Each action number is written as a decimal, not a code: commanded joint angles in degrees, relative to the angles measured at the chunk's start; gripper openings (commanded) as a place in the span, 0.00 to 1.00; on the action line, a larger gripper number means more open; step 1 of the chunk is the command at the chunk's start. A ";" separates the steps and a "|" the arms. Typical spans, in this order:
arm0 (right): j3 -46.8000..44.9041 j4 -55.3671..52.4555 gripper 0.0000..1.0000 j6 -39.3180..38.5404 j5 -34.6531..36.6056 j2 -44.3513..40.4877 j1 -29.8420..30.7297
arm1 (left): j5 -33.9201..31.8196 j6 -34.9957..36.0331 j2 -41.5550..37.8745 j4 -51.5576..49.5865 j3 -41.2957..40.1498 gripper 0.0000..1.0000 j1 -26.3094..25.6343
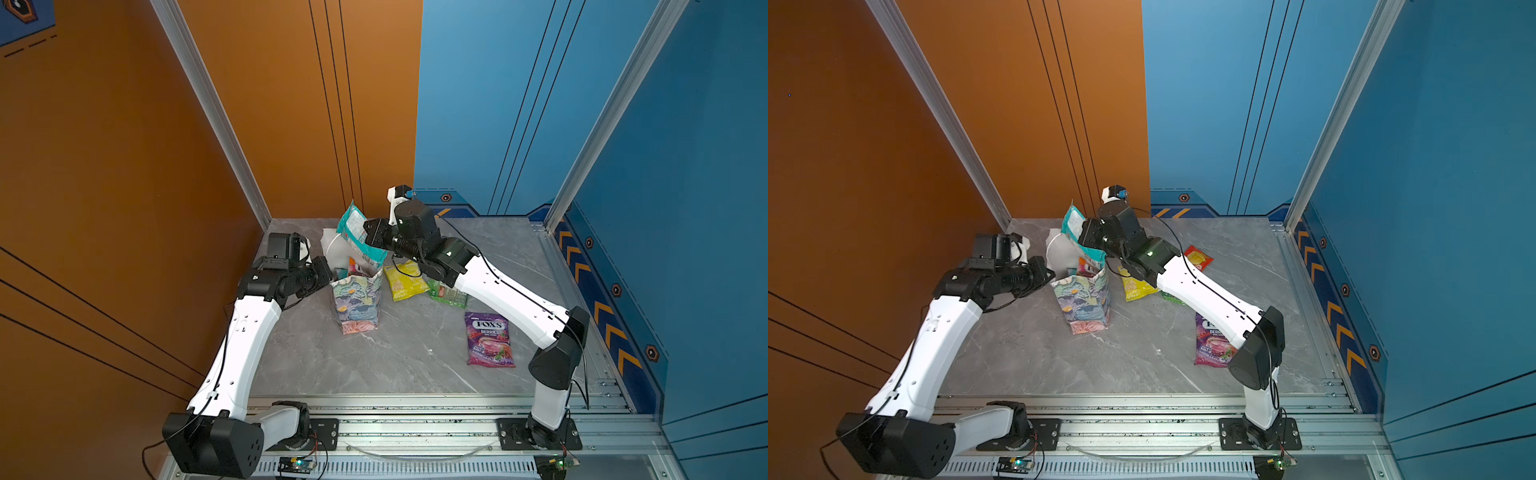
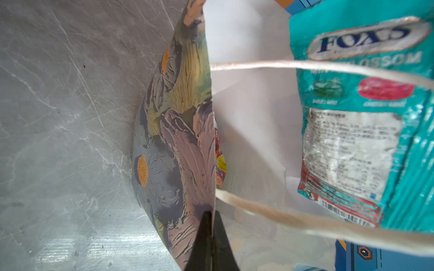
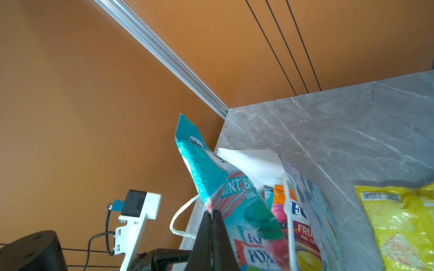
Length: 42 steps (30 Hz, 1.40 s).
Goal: Place the snacks into the paper bag
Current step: Place the snack in the paper bag.
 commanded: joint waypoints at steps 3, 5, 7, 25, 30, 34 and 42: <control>-0.36 6.14 0.00 5.61 -2.05 -1.05 0.09 | 1.15 -0.38 -1.22 -0.21 -1.10 0.00 0.10; -0.85 6.59 0.00 6.23 -1.71 -1.10 0.55 | 1.22 -0.33 -1.20 -0.13 -1.10 0.00 0.09; -1.70 7.14 0.00 6.58 -0.47 -1.51 1.07 | 1.28 -0.30 -1.28 -0.17 -1.11 0.00 0.19; -8.11 11.70 0.00 15.02 6.83 -2.43 3.80 | 2.38 -0.10 -1.81 0.80 -2.15 0.00 0.91; -5.70 11.53 0.00 17.01 6.99 0.40 4.59 | 2.88 -0.02 -2.07 1.02 -2.41 0.00 1.13; -3.50 11.39 0.00 18.54 6.83 2.76 5.04 | 3.21 0.03 -2.40 1.24 -2.77 0.00 1.48; 1.48 10.86 0.00 20.03 5.91 6.92 5.83 | 4.20 -0.08 -2.70 1.85 -3.03 0.00 2.12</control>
